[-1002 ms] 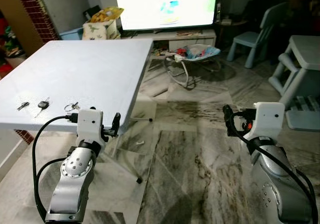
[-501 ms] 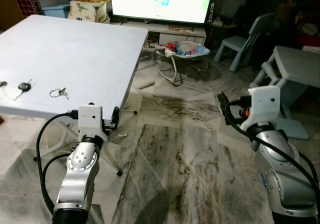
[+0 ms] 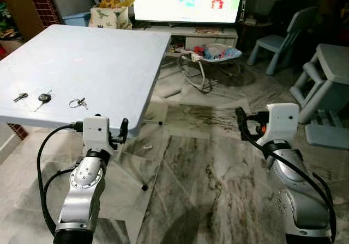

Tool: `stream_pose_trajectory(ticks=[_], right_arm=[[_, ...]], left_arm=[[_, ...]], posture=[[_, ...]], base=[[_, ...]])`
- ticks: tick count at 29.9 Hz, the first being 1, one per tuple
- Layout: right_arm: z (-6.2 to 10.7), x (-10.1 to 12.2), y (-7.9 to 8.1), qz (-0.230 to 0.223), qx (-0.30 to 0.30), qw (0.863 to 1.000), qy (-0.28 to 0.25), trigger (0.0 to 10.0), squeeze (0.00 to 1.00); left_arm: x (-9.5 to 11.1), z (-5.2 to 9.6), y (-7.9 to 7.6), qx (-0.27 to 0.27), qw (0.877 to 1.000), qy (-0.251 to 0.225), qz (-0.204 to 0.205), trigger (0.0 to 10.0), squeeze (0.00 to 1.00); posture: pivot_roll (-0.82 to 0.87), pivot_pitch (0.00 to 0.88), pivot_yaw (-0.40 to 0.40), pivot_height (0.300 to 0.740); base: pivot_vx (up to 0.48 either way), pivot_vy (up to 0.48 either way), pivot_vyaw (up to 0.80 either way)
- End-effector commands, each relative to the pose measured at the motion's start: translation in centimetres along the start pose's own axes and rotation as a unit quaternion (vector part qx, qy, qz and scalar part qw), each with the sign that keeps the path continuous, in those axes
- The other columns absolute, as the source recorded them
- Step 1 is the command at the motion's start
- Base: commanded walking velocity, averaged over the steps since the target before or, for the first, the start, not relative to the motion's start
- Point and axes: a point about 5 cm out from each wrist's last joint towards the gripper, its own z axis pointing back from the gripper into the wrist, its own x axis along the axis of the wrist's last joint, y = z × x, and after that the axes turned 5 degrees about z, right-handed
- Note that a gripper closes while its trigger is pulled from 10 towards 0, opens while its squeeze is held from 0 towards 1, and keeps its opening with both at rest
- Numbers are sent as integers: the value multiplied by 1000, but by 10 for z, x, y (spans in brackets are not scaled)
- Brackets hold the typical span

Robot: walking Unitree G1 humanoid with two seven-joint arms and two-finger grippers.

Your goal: Hang keys on a hook

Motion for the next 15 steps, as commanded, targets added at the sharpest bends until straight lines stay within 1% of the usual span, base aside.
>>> stream_pose_trajectory(ticks=[1,8,12,15], right_arm=[[-3,2,-4,-3,-13,1000,-2,10000,0],[-2,0,-7,-4,-15,1000,1,10000,0],[-1,-3,-7,-12,-20,1000,3,10000,0],[-1,-1,-1,-14,-7,1000,-3,10000,0]], left_arm=[[2,0,-1,-7,1000,-4,-2,10000,0],[5,-2,-2,-9,1000,-4,5,10000,0],[6,-2,-1,-6,1000,-5,10,10000,0],[6,-1,1,-3,1000,-5,9,10000,0]], posture=[[-75,0,50,740],[-75,0,50,740],[-72,0,48,740],[-68,0,45,740]], base=[[0,0,0],[0,0,0],[0,0,0],[0,384,0]])
